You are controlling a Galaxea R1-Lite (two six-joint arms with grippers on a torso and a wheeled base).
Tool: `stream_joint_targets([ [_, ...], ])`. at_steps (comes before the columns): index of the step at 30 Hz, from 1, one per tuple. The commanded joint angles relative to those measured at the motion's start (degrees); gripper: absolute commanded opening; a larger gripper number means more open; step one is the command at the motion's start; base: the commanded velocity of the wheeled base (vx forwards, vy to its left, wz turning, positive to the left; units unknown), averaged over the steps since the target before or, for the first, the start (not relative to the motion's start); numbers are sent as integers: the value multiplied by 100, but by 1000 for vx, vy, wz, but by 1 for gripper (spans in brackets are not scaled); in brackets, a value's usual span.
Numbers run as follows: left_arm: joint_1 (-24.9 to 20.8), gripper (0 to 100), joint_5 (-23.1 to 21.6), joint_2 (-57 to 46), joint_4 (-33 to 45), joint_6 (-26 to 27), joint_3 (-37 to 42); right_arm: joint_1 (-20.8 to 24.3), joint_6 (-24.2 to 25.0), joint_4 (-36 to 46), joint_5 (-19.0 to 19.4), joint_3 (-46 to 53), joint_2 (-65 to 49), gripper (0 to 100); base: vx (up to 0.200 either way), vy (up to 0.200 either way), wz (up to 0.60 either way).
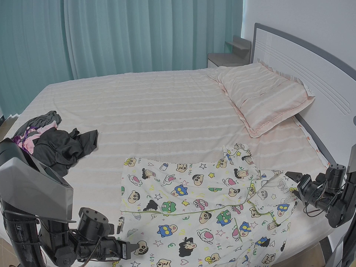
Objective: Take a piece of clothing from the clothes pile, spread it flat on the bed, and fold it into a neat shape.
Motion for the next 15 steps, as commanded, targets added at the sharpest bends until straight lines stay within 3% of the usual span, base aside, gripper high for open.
stream_joint_targets([
  [1,-3,0,32,-147,31,2,92,0,2,-85,1,-2,29,100,0,0,0],
  [6,-56,0,269,-305,31,28,92,0,2,-85,1,-2,29,100,0,0,0],
  [15,-1014,0,726,-367,-13,19,40,0,2,-85,1,-2,47,100,0,0,0],
])
